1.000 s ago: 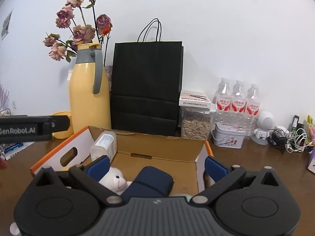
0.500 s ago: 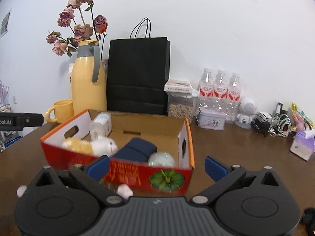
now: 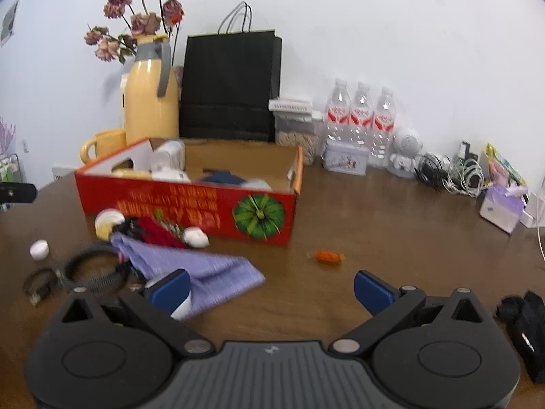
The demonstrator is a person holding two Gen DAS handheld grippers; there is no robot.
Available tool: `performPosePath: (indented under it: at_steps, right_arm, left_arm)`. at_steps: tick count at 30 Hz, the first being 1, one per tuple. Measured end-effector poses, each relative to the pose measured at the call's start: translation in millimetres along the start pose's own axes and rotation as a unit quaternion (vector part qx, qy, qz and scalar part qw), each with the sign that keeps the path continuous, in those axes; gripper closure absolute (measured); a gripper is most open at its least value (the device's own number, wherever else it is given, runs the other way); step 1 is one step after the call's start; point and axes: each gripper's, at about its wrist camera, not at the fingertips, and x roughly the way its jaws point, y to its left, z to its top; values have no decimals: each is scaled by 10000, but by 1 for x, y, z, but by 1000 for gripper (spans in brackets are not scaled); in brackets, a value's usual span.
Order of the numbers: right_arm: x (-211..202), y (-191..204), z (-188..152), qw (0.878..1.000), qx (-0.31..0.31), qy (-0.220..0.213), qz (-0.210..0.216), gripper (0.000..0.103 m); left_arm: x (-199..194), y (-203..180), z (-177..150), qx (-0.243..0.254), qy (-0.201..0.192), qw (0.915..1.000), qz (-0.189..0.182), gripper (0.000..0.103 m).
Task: Organize objects
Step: 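Grasp the orange object with the right gripper while the left approaches the white cap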
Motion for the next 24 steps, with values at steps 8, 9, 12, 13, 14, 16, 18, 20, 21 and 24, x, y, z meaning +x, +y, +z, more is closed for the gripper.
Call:
performPosePath:
  at_steps: [8, 9, 12, 13, 14, 16, 18, 20, 21, 24]
  right_arm:
    - [6, -23, -14, 9997, 120, 162, -165, 0]
    - [9, -24, -12, 9996, 145, 163, -190, 1]
    - [23, -31, -5, 9993, 169, 184, -270, 4]
    - [30, -33, -2, 9992, 169, 212, -296, 7]
    - [39, -36, 2, 9989, 191, 272, -342, 7]
    - [57, -41, 10, 9977, 282, 367, -486, 8]
    - [75, -44, 16, 9967, 379, 464, -546, 17]
    - [90, -46, 20, 9959, 474, 566, -520, 24]
    - [98, -47, 21, 9955, 506, 616, -511, 24]
    - [118, -49, 25, 9941, 586, 742, -524, 27]
  left_arm:
    - [0, 7, -16, -26, 199, 9998, 67, 0]
    - [0, 7, -17, -39, 215, 9997, 77, 0]
    - [0, 9, -17, -75, 217, 9997, 107, 0]
    - [0, 10, -17, -91, 219, 9996, 122, 0]
    - [0, 11, -18, -104, 221, 9996, 129, 0]
    - [1, 13, -19, -144, 252, 9994, 181, 0]
    - [3, 17, -21, -197, 295, 9991, 215, 0]
    - [6, 19, -23, -242, 335, 9988, 245, 0]
    - [7, 20, -23, -255, 350, 9987, 261, 0]
    - [9, 23, -24, -278, 368, 9986, 267, 0]
